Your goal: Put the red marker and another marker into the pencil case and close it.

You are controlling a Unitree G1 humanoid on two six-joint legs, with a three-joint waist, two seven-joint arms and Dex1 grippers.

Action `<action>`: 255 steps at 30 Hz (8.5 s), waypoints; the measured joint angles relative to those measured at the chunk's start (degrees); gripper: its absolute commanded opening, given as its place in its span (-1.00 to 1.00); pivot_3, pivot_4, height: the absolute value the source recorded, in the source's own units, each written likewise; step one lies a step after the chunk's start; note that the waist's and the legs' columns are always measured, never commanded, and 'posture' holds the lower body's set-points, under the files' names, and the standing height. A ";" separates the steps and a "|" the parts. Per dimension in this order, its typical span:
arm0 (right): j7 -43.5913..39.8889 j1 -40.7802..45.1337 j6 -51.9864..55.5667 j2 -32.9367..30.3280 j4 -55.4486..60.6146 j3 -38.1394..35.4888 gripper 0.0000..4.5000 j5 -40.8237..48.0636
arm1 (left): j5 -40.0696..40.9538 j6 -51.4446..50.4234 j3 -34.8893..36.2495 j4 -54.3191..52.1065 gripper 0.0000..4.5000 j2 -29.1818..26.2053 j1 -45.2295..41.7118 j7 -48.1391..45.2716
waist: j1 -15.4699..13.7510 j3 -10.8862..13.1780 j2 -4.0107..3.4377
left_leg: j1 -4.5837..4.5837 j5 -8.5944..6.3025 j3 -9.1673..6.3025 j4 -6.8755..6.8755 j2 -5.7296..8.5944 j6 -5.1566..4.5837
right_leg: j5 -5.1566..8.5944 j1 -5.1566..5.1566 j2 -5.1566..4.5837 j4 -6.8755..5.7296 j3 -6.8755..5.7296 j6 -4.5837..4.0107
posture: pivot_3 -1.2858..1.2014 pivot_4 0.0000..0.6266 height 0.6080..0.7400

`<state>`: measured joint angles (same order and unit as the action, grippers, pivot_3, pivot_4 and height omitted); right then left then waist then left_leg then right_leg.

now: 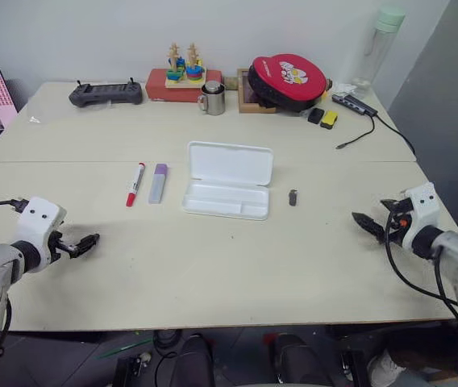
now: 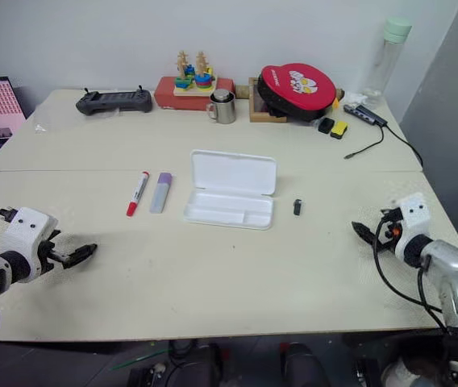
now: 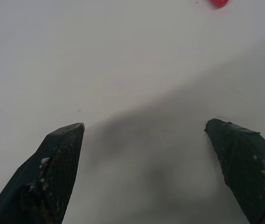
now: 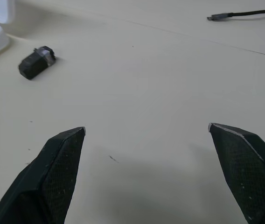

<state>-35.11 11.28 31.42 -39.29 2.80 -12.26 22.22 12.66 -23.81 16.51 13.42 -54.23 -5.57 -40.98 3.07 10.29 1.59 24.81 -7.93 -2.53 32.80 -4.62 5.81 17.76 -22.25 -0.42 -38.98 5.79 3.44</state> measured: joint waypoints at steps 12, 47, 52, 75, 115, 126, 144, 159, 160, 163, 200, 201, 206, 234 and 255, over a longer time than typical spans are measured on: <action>-1.10 0.67 1.95 1.27 -0.24 0.37 0.98 -0.09 | -0.46 0.50 -0.71 0.17 1.00 -0.04 -0.78 -2.30 | 0.02 0.00 0.00 | 0.00 0.00 0.04 0.01 0.00 0.00 | -0.02 0.00 -0.01 -0.01 0.02 0.04 | 0.03 -0.52 1.00; -12.35 22.98 13.75 5.63 3.64 23.89 0.98 1.84 | 20.96 -4.59 -5.83 -17.78 1.00 17.14 -10.88 -15.29 | 0.13 0.01 0.06 | 0.08 0.01 -0.06 0.18 -0.01 -0.02 | -0.32 0.06 0.10 -0.02 0.01 0.46 | 0.03 -0.52 1.00; -14.73 28.40 11.31 9.62 -6.77 30.18 0.98 -3.29 | 21.16 -5.18 -7.73 -19.36 1.00 18.90 -12.75 -14.48 | 0.25 0.01 0.05 | 0.10 0.00 -0.17 0.10 -0.03 -0.03 | -0.29 0.03 0.14 -0.05 -0.07 0.26 | 0.03 -0.52 1.00; -18.61 36.48 1.28 21.04 -24.57 37.40 -0.31 -16.45 | 22.18 -7.18 -9.47 -24.30 1.00 19.38 -13.49 -11.33 | 0.08 0.01 0.05 | 0.09 0.01 -0.27 0.16 -0.03 -0.02 | -0.30 0.08 0.17 -0.09 -0.16 0.36 | 0.03 -0.52 1.00; -24.47 29.65 -3.27 23.69 -8.32 28.82 0.45 -9.46 | 16.88 -7.75 2.99 -9.83 1.00 20.62 -13.20 12.07 | -0.02 0.02 0.06 | 0.08 0.01 -0.37 0.13 -0.04 -0.01 | -0.28 0.09 0.20 -0.11 -0.24 0.38 | 0.03 -0.52 1.00; -14.86 30.44 -3.47 26.83 -8.44 23.52 0.97 -8.80 | 7.19 -3.00 0.62 9.28 1.00 20.26 -22.69 18.81 | -0.35 0.00 0.08 | 0.10 0.01 -0.33 0.08 -0.03 0.00 | -0.38 0.08 0.19 -0.07 -0.23 0.23 | 0.03 -0.52 1.00; -12.36 32.69 -1.90 27.73 -5.04 20.02 1.00 -2.93 | 1.17 0.22 -2.80 19.04 -0.23 18.68 -25.87 15.39 | -0.31 0.00 0.08 | 0.10 0.01 -0.34 0.07 -0.04 0.00 | -0.38 0.07 0.19 -0.10 -0.24 0.23 | 0.03 -0.52 1.00; -13.17 32.19 0.83 24.65 -0.81 17.74 1.00 1.27 | 5.98 6.16 4.74 20.72 -0.83 21.70 -28.04 17.56 | -0.82 0.02 0.13 | 0.15 0.01 -0.35 0.07 -0.04 0.00 | -0.38 0.06 0.19 -0.09 -0.27 0.23 | 0.03 -0.52 1.00; -13.25 31.84 1.62 23.82 0.42 17.26 1.00 2.09 | 8.14 7.60 5.97 18.52 -0.83 22.33 -28.71 15.59 | -0.94 0.03 0.13 | 0.17 0.02 -0.35 0.07 -0.03 0.00 | -0.38 0.05 0.18 -0.08 -0.27 0.22 | 0.03 -0.52 1.00; -13.57 29.65 4.20 19.95 5.58 14.65 1.00 5.30 | 12.59 11.97 1.56 3.68 -0.83 23.03 -28.80 2.70 | -1.97 0.06 0.20 | 0.41 0.03 -0.38 0.10 0.03 0.04 | -0.40 0.03 0.08 0.03 -0.38 0.19 | 0.03 -0.52 1.00; -3.58 13.05 9.29 10.23 22.49 11.60 1.00 8.02 | -9.12 30.17 -30.18 22.47 0.38 18.52 -43.65 -40.70 | 0.19 0.08 0.11 | 0.35 0.01 -0.38 0.09 -0.02 -0.04 | -0.20 -0.07 0.19 -0.10 -0.25 0.23 | 0.03 -0.52 1.00; -3.59 13.39 9.28 10.25 22.35 11.70 1.00 8.09 | -7.48 27.28 -28.94 20.16 0.51 18.43 -42.91 -40.68 | 0.17 0.08 0.11 | 0.35 0.01 -0.39 0.09 -0.02 -0.04 | -0.19 -0.07 0.19 -0.10 -0.26 0.24 | 0.03 -0.52 1.00; -3.74 16.66 9.24 11.94 21.53 11.89 1.00 9.14 | 7.54 5.79 -16.90 2.89 0.98 19.01 -39.38 -33.46 | 0.19 0.08 0.10 | 0.32 0.02 -0.43 0.12 -0.04 -0.04 | -0.18 -0.03 0.19 -0.14 -0.30 0.27 | 0.03 -0.52 1.00; -9.90 32.01 4.85 17.58 8.23 19.25 1.00 7.98 | 4.76 -16.38 -3.90 4.33 1.00 27.08 -26.80 19.33 | -1.12 0.07 0.12 | 0.11 0.03 -0.42 0.15 -0.02 -0.04 | -0.37 0.13 0.21 -0.12 -0.28 0.21 | 0.03 -0.52 1.00; -9.50 30.87 4.97 16.80 8.87 19.01 1.00 8.05 | 0.75 -12.84 -6.13 10.07 -0.46 27.15 -30.23 19.15 | -1.25 0.07 0.12 | 0.12 0.03 -0.41 0.15 -0.01 -0.03 | -0.36 0.14 0.19 -0.10 -0.27 0.24 | 0.03 -0.52 1.00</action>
<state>-44.61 42.15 36.38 -22.49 11.67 6.74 30.27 13.41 -36.65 10.39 23.49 -27.09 -35.79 -21.83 1.82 10.36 1.70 24.92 -7.90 -2.94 32.96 -4.63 5.78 17.40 -22.11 -0.22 -39.07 5.52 3.68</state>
